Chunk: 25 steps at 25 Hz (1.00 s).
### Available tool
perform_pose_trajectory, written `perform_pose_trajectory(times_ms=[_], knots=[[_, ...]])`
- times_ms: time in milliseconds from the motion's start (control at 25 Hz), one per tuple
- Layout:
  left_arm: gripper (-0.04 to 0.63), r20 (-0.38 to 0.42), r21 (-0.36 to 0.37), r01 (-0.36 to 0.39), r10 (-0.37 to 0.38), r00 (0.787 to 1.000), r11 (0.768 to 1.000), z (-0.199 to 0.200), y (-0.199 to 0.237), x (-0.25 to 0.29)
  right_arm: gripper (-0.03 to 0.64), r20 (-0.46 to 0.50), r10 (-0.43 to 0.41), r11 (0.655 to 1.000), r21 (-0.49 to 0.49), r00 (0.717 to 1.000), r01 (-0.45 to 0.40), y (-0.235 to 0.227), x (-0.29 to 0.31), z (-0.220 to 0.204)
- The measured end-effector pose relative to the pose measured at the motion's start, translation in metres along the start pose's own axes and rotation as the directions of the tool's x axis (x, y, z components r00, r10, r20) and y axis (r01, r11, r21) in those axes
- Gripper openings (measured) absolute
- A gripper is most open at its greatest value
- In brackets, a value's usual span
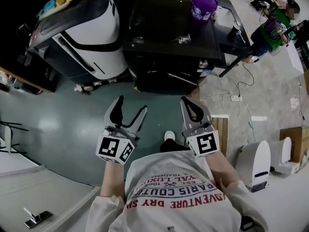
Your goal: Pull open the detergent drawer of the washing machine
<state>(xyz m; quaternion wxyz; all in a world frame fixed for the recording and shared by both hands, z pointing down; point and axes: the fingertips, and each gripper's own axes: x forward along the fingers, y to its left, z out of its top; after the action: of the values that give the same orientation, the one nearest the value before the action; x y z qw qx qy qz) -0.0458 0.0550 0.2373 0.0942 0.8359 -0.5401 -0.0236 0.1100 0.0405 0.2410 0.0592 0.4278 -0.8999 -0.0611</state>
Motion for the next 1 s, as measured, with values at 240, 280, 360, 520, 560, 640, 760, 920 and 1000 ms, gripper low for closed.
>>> perform_pose_trajectory(times_ms=[240, 280, 360, 520, 560, 640, 760, 920, 1000], knots=[[0.362, -0.015, -0.061, -0.043, 0.042, 0.999, 0.997, -0.013, 0.013, 0.064, 0.002, -0.005, 0.055, 0.998, 0.039, 0.998, -0.055, -0.051, 0.048, -0.016], [0.362, -0.02, -0.073, -0.047, 0.046, 0.999, 0.996, -0.016, 0.016, 0.072, 0.002, -0.008, 0.06, 0.997, 0.041, 0.998, -0.06, -0.057, 0.054, -0.021], [0.362, -0.04, -0.089, -0.05, 0.046, 0.998, 0.995, -0.025, 0.023, 0.088, 0.002, -0.017, 0.066, 0.997, 0.044, 0.998, -0.065, -0.067, 0.068, -0.031], [0.362, -0.106, -0.085, -0.048, 0.039, 0.994, 0.995, -0.053, 0.041, 0.115, 0.002, -0.043, 0.081, 0.995, 0.067, 0.996, -0.078, -0.073, 0.096, -0.049], [0.362, -0.119, -0.093, -0.044, 0.033, 0.992, 0.995, -0.061, 0.047, 0.122, 0.002, -0.045, 0.087, 0.994, 0.076, 0.995, -0.083, -0.072, 0.104, -0.052], [0.362, -0.125, -0.146, -0.027, 0.009, 0.992, 0.989, -0.078, 0.059, 0.137, 0.002, -0.044, 0.094, 0.992, 0.093, 0.995, -0.09, -0.07, 0.122, -0.058], [0.362, -0.108, -0.284, 0.02, -0.052, 0.993, 0.959, -0.106, 0.078, 0.16, 0.002, -0.056, 0.087, 0.993, 0.089, 0.995, -0.082, -0.072, 0.149, -0.079], [0.362, -0.072, -0.398, 0.089, -0.127, 0.989, 0.913, -0.132, 0.097, 0.183, 0.002, -0.064, 0.068, 0.992, 0.107, 0.996, -0.06, -0.07, 0.177, -0.107], [0.362, -0.062, -0.434, 0.097, -0.137, 0.989, 0.895, -0.145, 0.111, 0.197, 0.002, -0.08, 0.07, 0.992, 0.113, 0.994, -0.06, -0.067, 0.193, -0.125]])
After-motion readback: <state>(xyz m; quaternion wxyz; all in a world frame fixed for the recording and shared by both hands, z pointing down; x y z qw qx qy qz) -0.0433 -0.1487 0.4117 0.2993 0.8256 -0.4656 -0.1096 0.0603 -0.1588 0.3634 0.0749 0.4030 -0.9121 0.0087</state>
